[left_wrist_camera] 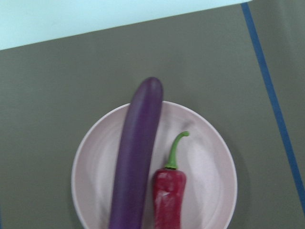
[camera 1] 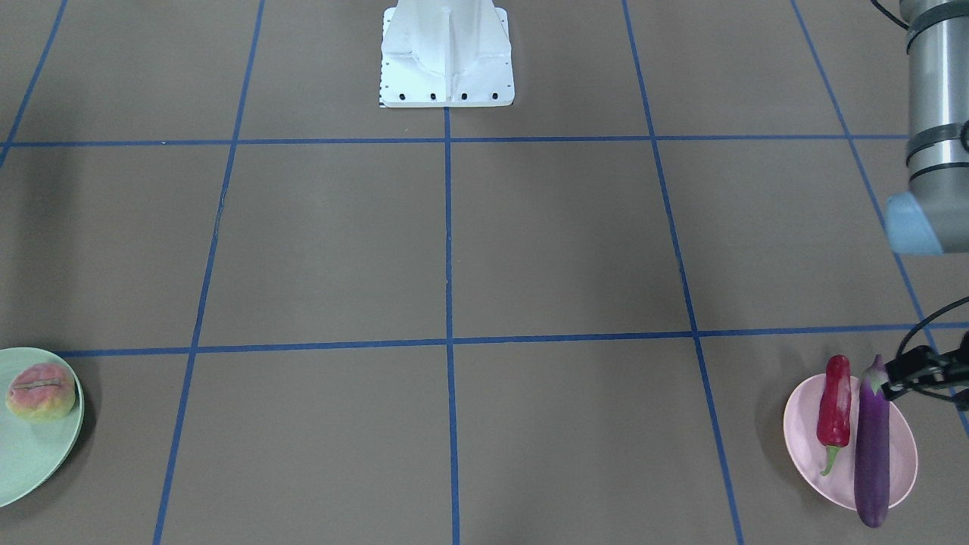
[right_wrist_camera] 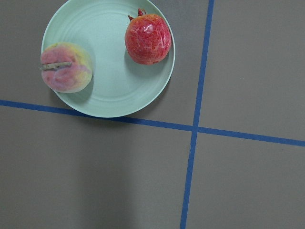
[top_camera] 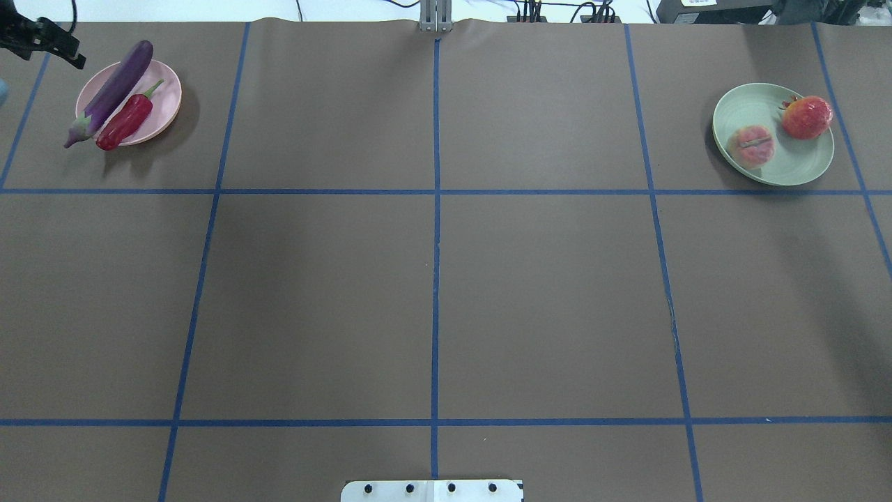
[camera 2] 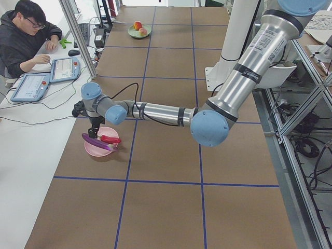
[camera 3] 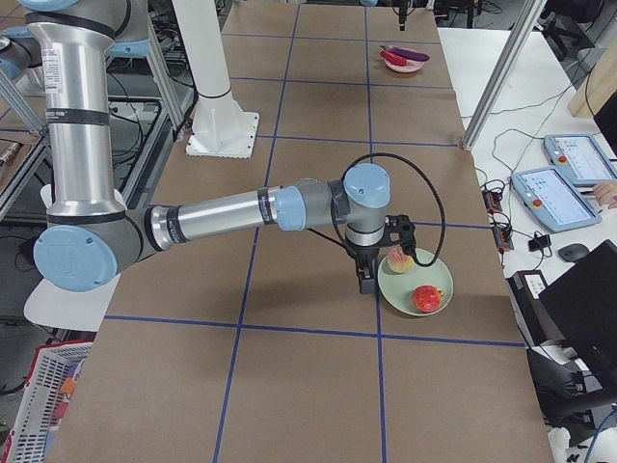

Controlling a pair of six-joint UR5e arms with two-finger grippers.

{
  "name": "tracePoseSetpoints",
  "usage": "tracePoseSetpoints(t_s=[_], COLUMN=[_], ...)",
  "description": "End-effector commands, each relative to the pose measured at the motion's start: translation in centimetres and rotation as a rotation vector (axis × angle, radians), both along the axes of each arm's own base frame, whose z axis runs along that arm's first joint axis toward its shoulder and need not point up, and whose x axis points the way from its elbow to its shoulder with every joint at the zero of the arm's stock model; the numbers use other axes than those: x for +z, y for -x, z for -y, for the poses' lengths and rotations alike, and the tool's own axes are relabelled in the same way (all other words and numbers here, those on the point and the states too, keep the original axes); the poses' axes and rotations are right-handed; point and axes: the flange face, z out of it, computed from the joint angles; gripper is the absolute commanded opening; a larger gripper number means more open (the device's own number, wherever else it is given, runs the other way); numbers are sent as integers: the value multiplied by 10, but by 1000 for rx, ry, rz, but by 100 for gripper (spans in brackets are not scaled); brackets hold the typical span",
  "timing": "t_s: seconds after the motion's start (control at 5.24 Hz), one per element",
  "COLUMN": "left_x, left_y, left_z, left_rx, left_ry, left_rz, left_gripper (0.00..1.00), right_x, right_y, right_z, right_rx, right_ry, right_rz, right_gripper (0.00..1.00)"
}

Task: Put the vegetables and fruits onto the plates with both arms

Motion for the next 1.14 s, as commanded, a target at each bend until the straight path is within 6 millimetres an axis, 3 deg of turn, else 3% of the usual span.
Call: tracePoseSetpoints(t_s=[0.0, 0.19, 0.38, 0.57, 0.76, 0.95], left_x=[54, 103, 95, 112, 105, 108], left_y=[127, 135, 134, 135, 135, 130], left_z=[-48, -116, -178, -211, -229, -232], left_rx=[25, 17, 6, -13, -13, 0], left_ry=[59, 106, 80, 118, 102, 144], left_rz=[-53, -49, -40, -28, -10, -7], left_gripper=[100, 100, 100, 100, 100, 100], right_x=[19, 22, 21, 21, 19, 18], right_y=[1, 1, 1, 1, 2, 2], right_z=[0, 1, 1, 1, 2, 2], right_rx=[-2, -1, -2, -3, -1, -2], right_ry=[38, 44, 41, 42, 40, 36], right_rz=[-2, -2, -2, -1, 1, 1], right_gripper=[100, 100, 100, 100, 100, 100])
